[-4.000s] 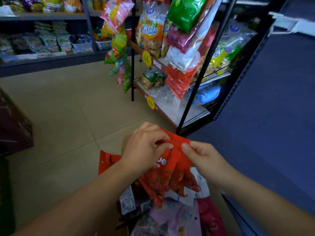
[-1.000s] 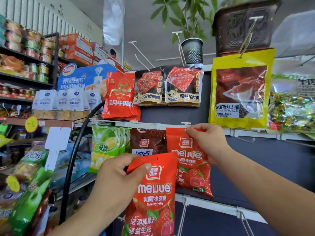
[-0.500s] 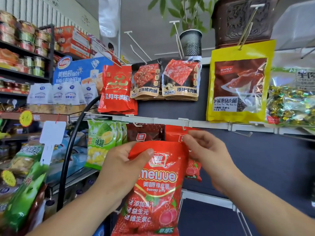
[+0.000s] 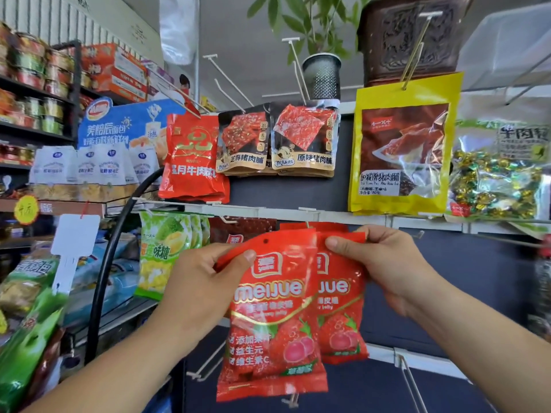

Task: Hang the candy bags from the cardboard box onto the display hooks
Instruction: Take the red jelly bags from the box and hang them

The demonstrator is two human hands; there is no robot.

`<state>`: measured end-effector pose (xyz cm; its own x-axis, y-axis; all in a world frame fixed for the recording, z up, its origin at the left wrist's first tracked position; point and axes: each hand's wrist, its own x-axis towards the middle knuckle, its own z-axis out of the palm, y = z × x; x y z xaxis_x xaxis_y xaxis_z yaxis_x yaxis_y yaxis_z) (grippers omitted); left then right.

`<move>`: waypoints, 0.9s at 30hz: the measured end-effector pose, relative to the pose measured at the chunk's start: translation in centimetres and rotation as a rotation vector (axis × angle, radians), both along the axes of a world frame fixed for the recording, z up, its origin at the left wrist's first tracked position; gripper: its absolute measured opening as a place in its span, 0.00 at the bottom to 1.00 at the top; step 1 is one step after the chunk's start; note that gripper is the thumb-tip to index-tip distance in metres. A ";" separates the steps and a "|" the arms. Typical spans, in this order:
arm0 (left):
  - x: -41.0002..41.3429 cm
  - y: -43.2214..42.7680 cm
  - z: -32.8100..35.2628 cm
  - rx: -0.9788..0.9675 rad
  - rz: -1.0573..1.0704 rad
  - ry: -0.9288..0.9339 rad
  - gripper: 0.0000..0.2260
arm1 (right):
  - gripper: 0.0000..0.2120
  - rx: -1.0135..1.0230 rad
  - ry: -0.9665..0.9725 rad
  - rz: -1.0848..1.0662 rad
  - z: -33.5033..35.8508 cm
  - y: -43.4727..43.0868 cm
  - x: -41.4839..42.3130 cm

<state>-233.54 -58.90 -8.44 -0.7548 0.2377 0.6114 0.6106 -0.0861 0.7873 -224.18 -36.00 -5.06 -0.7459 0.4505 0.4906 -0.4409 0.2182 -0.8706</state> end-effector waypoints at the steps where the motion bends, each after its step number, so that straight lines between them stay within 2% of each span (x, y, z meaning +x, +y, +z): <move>1: -0.4 -0.4 0.1 0.005 0.024 0.005 0.04 | 0.09 -0.005 0.018 -0.027 0.4 0.1 -0.1; 4: -0.5 -0.9 0.4 -0.070 -0.007 0.054 0.05 | 0.05 -0.005 0.027 -0.053 1.3 -0.1 -0.9; 8: -0.1 -0.3 0.7 -0.184 -0.022 0.121 0.04 | 0.06 0.062 0.022 -0.180 1.6 -0.6 -3.1; 11: -0.4 0.0 1.1 -0.185 0.028 0.164 0.04 | 0.07 0.026 0.036 -0.215 1.8 -0.9 -4.4; 14: -0.6 0.2 1.4 -0.165 0.025 0.149 0.05 | 0.14 0.050 0.073 -0.299 1.8 -1.0 -5.2; 18: -0.6 0.6 1.5 -0.105 -0.011 0.128 0.04 | 0.17 0.183 0.086 -0.442 1.3 -0.5 -6.1; 23: -0.9 1.0 1.5 -0.070 -0.059 0.036 0.04 | 0.15 0.316 -0.026 -0.563 0.9 1.5 -6.4; 27: -1.6 1.4 1.7 -0.058 -0.032 0.012 0.03 | 0.17 0.412 -0.115 -0.643 1.0 2.6 -7.1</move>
<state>-235.13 -57.52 -6.75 -0.7389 0.2968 0.6050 0.6179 -0.0599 0.7840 -231.27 -33.39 -4.08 -0.4558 0.6106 0.6477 -0.0292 0.7170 -0.6965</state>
